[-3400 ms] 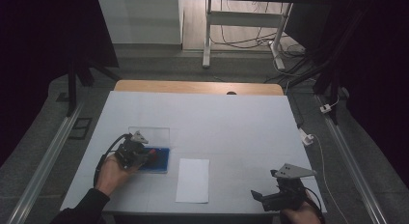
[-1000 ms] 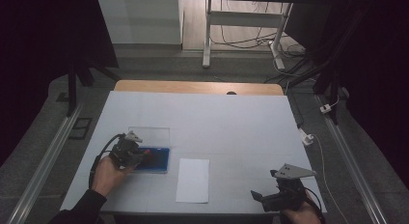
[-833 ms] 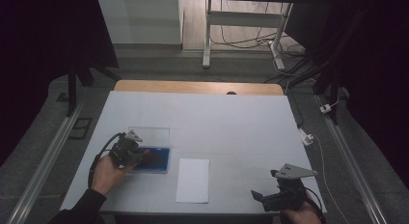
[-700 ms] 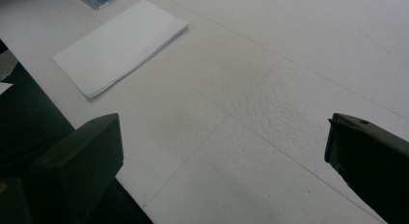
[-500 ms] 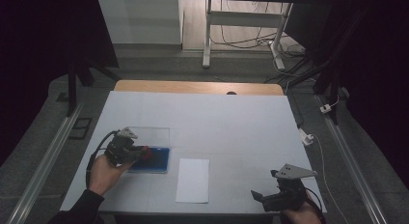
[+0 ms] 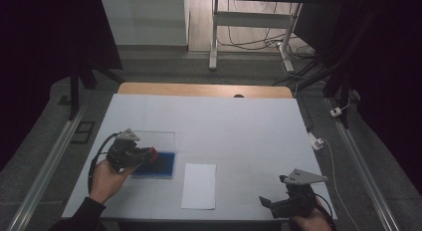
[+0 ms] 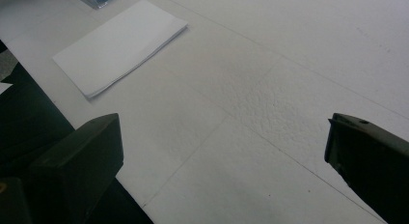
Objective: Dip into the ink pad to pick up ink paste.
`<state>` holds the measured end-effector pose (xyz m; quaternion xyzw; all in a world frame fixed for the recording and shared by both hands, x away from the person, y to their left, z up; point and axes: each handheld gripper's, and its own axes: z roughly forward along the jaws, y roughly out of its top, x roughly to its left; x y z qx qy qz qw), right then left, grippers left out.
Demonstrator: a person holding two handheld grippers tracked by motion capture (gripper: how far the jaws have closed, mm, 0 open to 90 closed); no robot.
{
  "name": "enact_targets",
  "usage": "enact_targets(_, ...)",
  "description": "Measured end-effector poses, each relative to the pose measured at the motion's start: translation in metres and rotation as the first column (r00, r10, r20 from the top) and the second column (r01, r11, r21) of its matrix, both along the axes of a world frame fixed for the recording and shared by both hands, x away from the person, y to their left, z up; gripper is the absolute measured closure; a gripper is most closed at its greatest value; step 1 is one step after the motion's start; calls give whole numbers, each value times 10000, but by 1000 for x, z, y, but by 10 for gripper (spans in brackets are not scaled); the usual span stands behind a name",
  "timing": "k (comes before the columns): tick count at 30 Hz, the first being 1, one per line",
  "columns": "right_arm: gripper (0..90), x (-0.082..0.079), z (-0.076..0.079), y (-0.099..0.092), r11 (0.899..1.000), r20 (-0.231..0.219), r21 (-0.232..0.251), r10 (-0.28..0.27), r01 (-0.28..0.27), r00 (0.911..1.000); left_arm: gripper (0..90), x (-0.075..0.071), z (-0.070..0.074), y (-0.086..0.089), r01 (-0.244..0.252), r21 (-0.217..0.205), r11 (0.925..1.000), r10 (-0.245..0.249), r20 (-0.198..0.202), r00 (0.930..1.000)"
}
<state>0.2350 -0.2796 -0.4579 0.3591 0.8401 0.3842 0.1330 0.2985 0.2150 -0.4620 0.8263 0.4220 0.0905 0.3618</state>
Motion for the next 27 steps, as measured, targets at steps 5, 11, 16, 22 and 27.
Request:
enact_targets(5, 1, 0, 0, 0, 10000, -10, 8, -29, 29, 10000, 796, -5, 7, -5, 264, -98, 9996, -262, 234, 9994)
enact_targets(11, 1, 0, 0, 0, 10000, -18, 11, -53, 53, 10000, 796, -9, 14, -13, 696, -209, 9974, -688, 342, 9970)
enact_targets(16, 1, 0, 0, 0, 10000, -26, 12, -53, 53, 10000, 796, -12, 19, -21, 1030, -236, 9944, -1019, 428, 9939)
enact_targets(22, 1, 0, 0, 0, 10000, -29, 18, -65, 65, 10000, 796, -15, 23, -30, 1378, -253, 9901, -1363, 521, 9893)
enact_targets(27, 1, 0, 0, 0, 10000, -33, 11, -63, 63, 10000, 796, -17, 27, -37, 1651, -314, 9858, -1631, 562, 9850)
